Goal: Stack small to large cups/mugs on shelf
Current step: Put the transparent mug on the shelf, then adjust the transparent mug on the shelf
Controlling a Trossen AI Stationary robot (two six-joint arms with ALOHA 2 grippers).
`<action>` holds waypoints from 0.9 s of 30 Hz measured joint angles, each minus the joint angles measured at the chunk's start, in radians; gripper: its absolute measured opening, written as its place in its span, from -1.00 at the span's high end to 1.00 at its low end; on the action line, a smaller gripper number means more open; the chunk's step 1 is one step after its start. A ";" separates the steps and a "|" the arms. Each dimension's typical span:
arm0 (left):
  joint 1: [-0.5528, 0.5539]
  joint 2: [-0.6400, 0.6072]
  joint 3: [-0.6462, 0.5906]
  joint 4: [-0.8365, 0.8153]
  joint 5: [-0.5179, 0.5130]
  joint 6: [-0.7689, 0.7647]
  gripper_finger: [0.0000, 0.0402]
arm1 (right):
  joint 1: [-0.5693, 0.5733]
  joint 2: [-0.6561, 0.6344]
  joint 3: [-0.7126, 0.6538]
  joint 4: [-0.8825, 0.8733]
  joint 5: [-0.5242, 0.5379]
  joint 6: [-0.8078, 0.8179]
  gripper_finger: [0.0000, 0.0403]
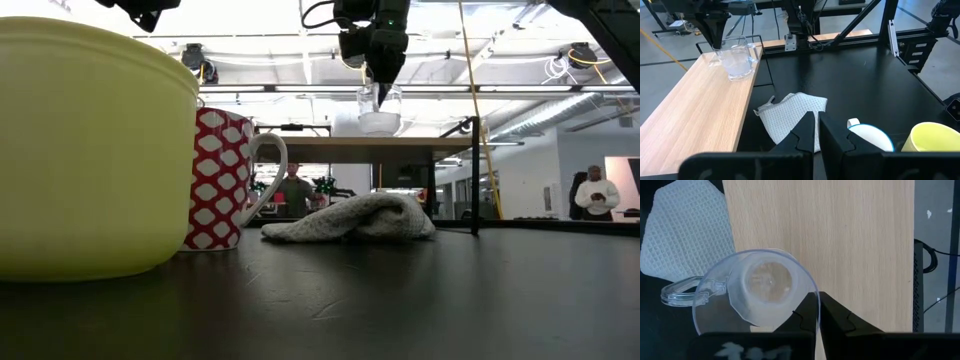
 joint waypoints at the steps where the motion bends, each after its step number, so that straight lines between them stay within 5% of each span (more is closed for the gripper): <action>1: 0.000 0.000 0.000 0.000 0.000 0.000 0.87 | 0.000 0.000 0.000 0.002 0.000 0.000 0.99; 27: 0.000 0.000 0.000 -0.010 0.001 -0.015 0.87 | -0.001 0.001 -0.001 0.027 -0.001 0.013 0.58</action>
